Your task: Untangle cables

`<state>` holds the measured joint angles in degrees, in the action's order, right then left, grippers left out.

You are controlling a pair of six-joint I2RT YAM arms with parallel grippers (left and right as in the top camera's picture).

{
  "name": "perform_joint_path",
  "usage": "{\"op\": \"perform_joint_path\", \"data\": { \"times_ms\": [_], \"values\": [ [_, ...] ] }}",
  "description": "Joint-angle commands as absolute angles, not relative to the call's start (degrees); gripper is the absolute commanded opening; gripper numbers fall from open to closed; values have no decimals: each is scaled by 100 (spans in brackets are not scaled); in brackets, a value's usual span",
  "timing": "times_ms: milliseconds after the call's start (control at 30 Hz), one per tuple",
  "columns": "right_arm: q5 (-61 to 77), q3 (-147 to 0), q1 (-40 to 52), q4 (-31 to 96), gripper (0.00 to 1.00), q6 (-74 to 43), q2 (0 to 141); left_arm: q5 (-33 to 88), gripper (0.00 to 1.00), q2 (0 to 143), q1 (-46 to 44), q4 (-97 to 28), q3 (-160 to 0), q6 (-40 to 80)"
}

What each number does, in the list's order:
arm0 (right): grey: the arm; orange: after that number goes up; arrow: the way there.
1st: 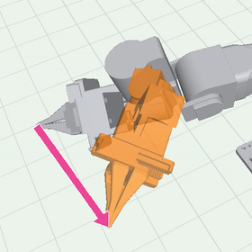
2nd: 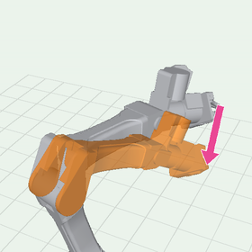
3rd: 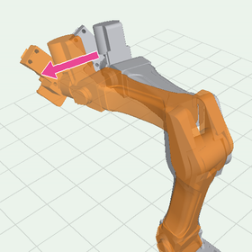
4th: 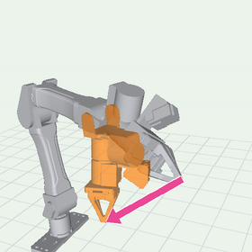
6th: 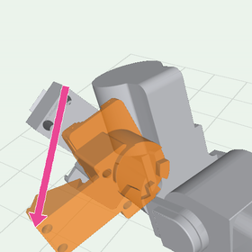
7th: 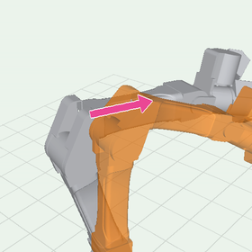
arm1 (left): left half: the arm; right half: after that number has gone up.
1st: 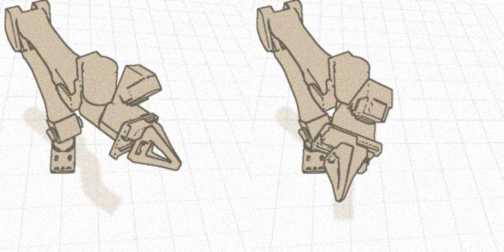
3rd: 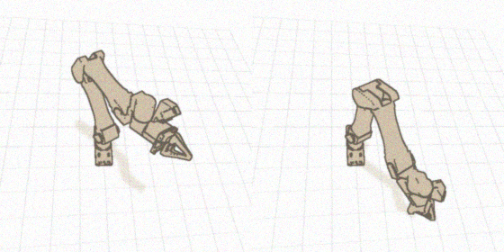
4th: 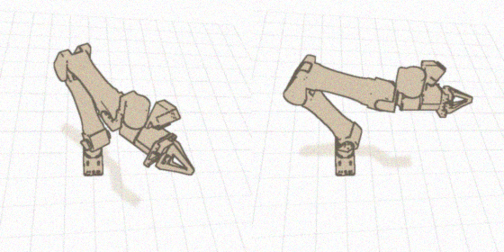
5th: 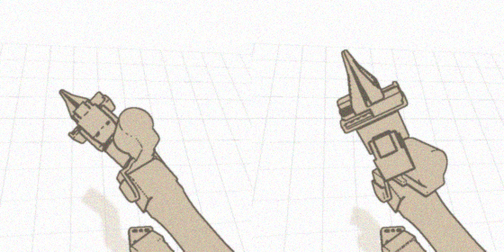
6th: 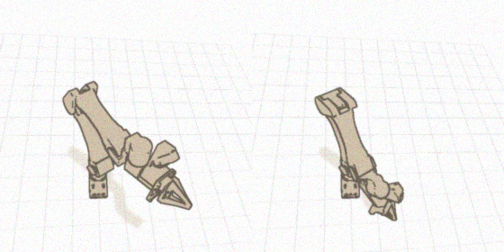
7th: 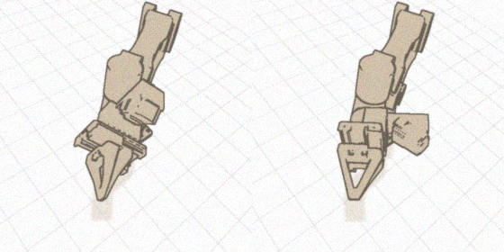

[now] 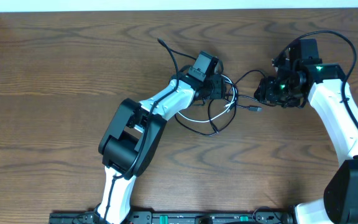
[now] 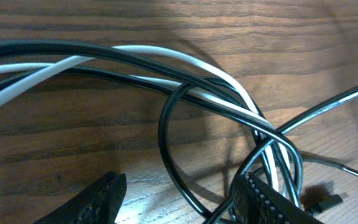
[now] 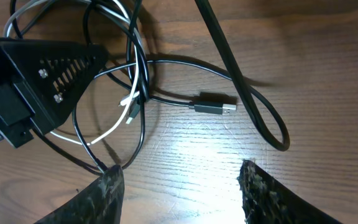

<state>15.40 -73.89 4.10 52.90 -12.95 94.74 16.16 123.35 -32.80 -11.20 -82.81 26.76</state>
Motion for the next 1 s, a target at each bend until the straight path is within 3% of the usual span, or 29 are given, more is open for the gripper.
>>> {"op": "perform_joint_path", "data": {
  "times_ms": [0, 133, 267, 367, 433, 567, 967],
  "values": [
    [1496, -7489, 429, 5325, 56, -1253, 9323, 1428, 60, 12514, -3363, -1096, -8348, 2727],
    [1496, -7489, 429, 5358, 56, -1253, 9323, 668, 55, 12661, -3527, -1098, -8333, 2724],
    [1496, -7487, 436, 5363, 56, -1253, 9323, 130, 42, 12940, -3682, -1103, -8333, 2724],
    [1496, -7487, 438, 5306, 56, -1260, 9323, 82, 27, 13131, -3747, -1105, -8333, 2727],
    [1599, -7487, 438, 5223, 56, -1284, 9323, 91, 7, 13141, -3747, -1164, -8333, 2731],
    [2102, -7487, 443, 4930, 55, -1278, 9323, 642, 7, 12921, -3640, -1227, -8333, 2694],
    [2497, -7487, 764, 4296, 53, -1280, 9459, 5365, 7, 11590, -2488, -1278, -8335, 2689]
  ]
}}
